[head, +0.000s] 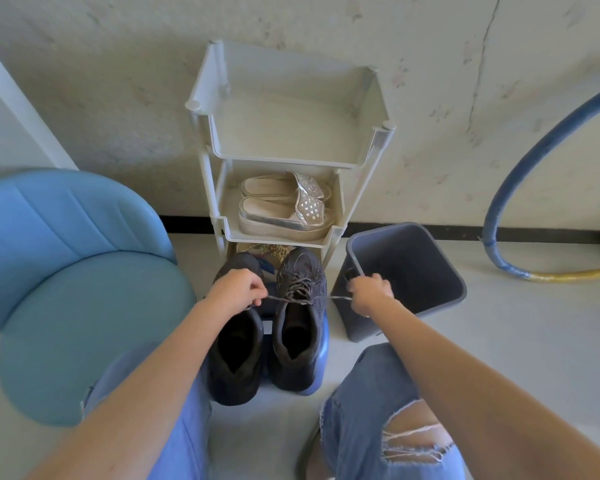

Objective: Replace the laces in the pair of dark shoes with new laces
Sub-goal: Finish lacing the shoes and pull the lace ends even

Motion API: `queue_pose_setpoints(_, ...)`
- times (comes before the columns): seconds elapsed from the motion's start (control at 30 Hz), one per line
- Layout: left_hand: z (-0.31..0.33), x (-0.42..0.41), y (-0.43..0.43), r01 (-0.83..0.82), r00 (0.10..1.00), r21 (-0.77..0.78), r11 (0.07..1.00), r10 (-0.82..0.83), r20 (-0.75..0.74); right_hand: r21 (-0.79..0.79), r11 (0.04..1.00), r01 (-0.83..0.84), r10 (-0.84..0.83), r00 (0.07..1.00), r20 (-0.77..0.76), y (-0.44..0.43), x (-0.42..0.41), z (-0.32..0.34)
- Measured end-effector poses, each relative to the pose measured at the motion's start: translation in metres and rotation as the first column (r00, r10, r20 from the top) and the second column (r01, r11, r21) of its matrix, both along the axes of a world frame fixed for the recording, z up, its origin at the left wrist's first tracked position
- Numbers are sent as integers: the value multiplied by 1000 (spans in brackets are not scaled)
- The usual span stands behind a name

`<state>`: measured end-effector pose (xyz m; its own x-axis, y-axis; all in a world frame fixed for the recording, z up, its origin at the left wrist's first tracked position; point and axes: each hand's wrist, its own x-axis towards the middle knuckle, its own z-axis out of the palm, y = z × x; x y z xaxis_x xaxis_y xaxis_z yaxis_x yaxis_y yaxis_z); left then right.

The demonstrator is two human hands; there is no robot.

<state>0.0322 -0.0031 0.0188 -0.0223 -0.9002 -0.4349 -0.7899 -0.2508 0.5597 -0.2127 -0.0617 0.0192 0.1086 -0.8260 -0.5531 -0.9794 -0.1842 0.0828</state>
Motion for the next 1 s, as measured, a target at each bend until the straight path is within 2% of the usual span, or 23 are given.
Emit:
queue_pose_setpoints(0.07, -2, -11, 2, 42, 997, 51, 998, -39, -64, 117, 991, -64, 39, 978, 204, 1, 15, -4)
queue_pose_setpoints(0.13, -4, -18, 1, 55, 995, 33, 998, -52, -82, 96, 977, -191, 161, 953, 255, 3, 30, -5)
queue_pose_setpoints(0.3, -7, -19, -3, 17, 1000, -30, 999, -18, -22, -34, 967, -254, 256, 952, 166, 5, 32, -7)
queue_pose_setpoints(0.43, -7, -15, -5, -169, 956, -4, 986, 163, -245, -87, 974, -210, 209, 978, -25, 4, 22, -4)
queue_pose_setpoints(0.5, -12, -15, -6, -279, 871, 111, 954, 300, -390, -71, 981, -181, 178, 983, -37, 4, 24, -1)
queue_pose_setpoints(0.57, -15, -16, -6, -343, 687, 272, 899, 437, -580, -17, 986, -166, 166, 986, 20, 5, 25, 0)
queue_pose_setpoints(0.63, -15, -16, -8, -293, 537, 333, 896, 443, -718, 61, 985, -160, 155, 984, 89, 6, 25, 0)
queue_pose_setpoints(0.67, -15, -17, -9, -249, 515, 321, 914, 405, -755, 85, 986, -145, 133, 982, 133, 7, 24, 0)
queue_pose_setpoints(0.77, -15, -24, -12, -180, 566, 222, 958, 285, -774, 67, 997, -32, 8, 942, 334, 5, 22, 4)
queue_pose_setpoints(0.87, -20, -34, -14, -230, 622, 188, 955, 292, -726, 56, 997, 57, -78, 852, 518, 3, 26, 9)
queue_pose_setpoints(0.93, -22, -41, -15, -238, 629, 210, 948, 315, -711, 101, 991, 82, -127, 771, 624, 3, 30, 9)
queue_pose_setpoints(1.0, -24, -46, -15, -206, 678, 189, 960, 279, -680, 132, 983, 128, -183, 653, 735, 5, 35, 7)
